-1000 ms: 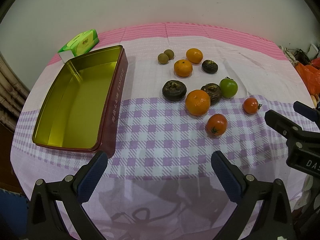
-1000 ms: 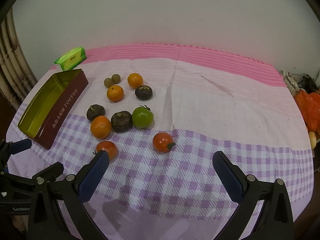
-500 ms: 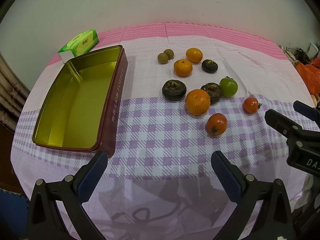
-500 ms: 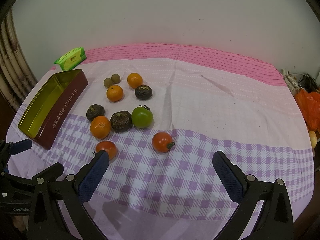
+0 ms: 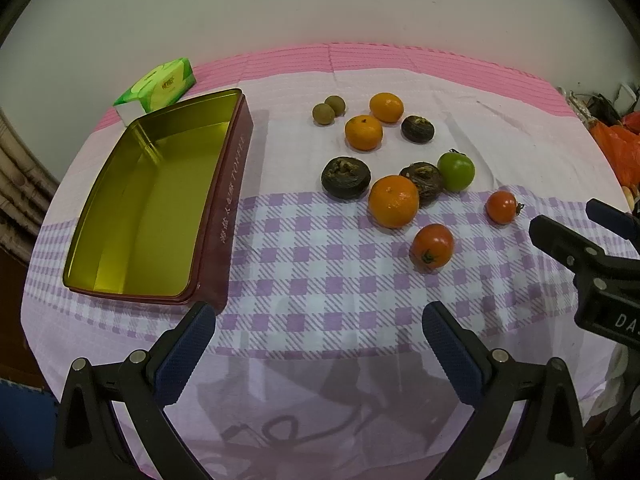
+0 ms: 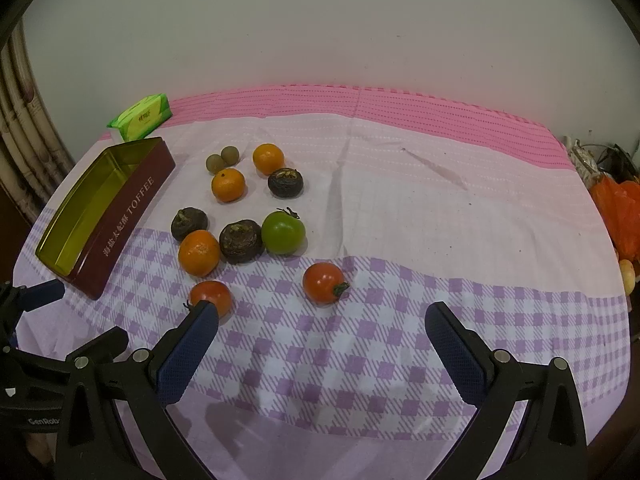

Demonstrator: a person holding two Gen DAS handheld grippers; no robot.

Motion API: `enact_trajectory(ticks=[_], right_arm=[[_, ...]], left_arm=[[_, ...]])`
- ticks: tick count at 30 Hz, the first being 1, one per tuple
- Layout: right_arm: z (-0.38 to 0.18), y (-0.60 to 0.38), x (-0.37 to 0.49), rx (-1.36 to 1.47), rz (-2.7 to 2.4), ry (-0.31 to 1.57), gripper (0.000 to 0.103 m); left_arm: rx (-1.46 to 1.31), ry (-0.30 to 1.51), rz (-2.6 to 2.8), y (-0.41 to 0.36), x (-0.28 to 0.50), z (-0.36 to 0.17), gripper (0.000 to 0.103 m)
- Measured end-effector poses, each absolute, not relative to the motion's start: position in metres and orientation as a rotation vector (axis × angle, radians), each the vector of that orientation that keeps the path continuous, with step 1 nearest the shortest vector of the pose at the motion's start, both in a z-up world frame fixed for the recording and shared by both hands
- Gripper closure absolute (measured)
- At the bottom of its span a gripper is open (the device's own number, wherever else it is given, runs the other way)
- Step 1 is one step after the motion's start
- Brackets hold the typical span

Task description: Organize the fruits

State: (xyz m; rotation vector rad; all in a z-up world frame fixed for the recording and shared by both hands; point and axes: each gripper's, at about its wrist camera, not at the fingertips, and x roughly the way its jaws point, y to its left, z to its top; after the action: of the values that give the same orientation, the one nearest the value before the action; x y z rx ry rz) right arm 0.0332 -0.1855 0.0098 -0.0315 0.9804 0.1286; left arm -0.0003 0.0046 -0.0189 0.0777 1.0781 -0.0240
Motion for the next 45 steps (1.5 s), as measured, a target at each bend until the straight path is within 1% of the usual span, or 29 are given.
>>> enact_trajectory(ticks=[14,24,25,30,32,36,37,38,39,40,45], right_arm=[[0.008,-0.194,0.037,-0.015,0.115,0.987,0.001],[0.006,-0.204,0.041,-0.003,0.102,0.992,0.001],[0.006,-0.205,0.042,-0.002,0.101,0.992,0.001],[0.003,-0.211,0.045,0.009,0.094,1.001,0.001],[0.002,-0.214,0.046,0.016,0.090,1.006,0.001],[0.001,-0.219,0.049,0.028,0.078,1.012,0.001],[0.001,-0.221,0.049,0.031,0.074,1.014,0.001],[0.001,-0.223,0.050,0.035,0.069,1.016,0.001],[0.001,-0.226,0.050,0.041,0.064,1.017,0.001],[0.001,-0.229,0.050,0.048,0.061,1.017,0.001],[0.000,-0.238,0.053,0.072,0.049,1.022,0.001]], left_arm=[[0.095,1.084,-0.035,-0.002,0.005,-0.021,0.000],[0.119,1.081,-0.125,-0.020,0.014,-0.025,0.000],[0.122,1.085,-0.139,-0.023,0.016,-0.026,0.001],[0.133,1.112,-0.196,-0.035,0.027,-0.031,0.014],[0.129,1.120,-0.223,-0.039,0.033,-0.032,0.024],[0.145,1.127,-0.245,-0.048,0.045,-0.035,0.031],[0.154,1.130,-0.244,-0.051,0.047,-0.037,0.034],[0.155,1.134,-0.244,-0.053,0.050,-0.038,0.039],[0.150,1.137,-0.251,-0.055,0.052,-0.039,0.042],[0.147,1.140,-0.260,-0.057,0.054,-0.040,0.044],[0.150,1.154,-0.282,-0.065,0.060,-0.045,0.048]])
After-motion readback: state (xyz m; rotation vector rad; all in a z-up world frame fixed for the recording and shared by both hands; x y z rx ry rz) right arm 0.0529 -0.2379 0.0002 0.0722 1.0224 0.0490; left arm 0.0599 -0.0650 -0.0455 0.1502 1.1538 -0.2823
